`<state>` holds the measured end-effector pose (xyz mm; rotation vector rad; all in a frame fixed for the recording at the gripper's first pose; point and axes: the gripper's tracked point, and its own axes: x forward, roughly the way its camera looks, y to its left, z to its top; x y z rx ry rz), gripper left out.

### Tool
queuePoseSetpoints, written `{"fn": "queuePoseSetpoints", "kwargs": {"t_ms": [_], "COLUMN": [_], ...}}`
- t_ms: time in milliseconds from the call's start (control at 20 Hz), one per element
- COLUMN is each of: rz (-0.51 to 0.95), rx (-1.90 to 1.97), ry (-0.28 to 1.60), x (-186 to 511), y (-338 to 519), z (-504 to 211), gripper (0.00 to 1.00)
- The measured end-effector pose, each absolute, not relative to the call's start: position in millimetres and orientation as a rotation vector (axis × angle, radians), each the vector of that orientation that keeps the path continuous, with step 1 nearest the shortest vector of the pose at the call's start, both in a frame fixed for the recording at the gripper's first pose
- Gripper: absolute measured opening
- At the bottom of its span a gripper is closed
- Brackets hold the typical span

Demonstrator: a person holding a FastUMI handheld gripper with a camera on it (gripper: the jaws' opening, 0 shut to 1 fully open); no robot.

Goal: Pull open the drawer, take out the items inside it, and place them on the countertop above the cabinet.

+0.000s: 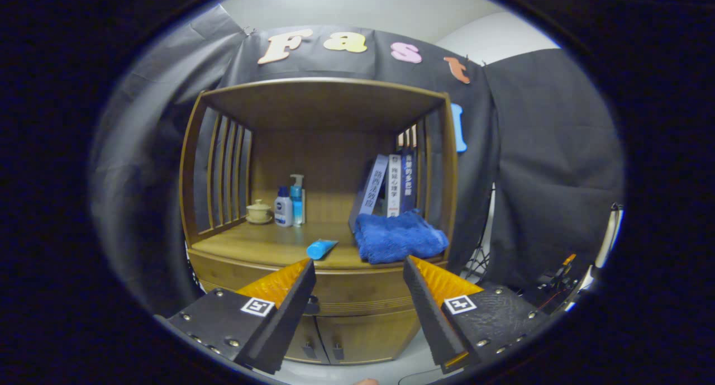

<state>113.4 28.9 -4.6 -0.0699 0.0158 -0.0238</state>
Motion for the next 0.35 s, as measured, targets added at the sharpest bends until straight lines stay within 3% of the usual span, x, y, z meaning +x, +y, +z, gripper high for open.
{"fn": "queuePoseSetpoints", "kwargs": {"t_ms": [350], "rz": [-0.053], "rx": [-0.093], "ry": [-0.056], "x": [89], "y": [15], "z": [33], "gripper": [0.95]}}
